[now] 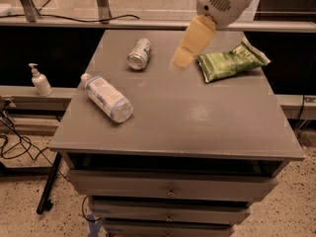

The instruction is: Place blue plastic bottle upright

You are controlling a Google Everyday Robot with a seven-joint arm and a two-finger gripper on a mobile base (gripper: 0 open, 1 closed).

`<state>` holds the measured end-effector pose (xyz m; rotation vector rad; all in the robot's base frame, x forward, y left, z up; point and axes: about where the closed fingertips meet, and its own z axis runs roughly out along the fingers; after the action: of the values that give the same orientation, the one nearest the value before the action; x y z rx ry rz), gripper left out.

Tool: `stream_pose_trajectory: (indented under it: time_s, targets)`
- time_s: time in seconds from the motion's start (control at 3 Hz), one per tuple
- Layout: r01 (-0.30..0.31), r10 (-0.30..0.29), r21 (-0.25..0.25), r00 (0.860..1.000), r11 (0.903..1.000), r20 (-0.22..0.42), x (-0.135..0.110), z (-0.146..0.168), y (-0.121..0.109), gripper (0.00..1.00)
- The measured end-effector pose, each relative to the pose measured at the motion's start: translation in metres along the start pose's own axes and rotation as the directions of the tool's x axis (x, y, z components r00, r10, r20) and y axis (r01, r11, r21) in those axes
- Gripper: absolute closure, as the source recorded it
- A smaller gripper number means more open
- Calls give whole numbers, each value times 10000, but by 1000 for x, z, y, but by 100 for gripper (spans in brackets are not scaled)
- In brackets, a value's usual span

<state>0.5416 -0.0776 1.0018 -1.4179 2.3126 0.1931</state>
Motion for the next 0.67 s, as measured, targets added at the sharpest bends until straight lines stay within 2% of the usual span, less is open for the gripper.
stream_pose_trajectory:
  time_s: [0.33, 0.67]
  targets:
    - [-782, 782, -21, 9969, 9969, 100, -9, 2, 2, 0]
    - [-783, 783, -20, 9969, 9969, 102, -9, 2, 2, 0]
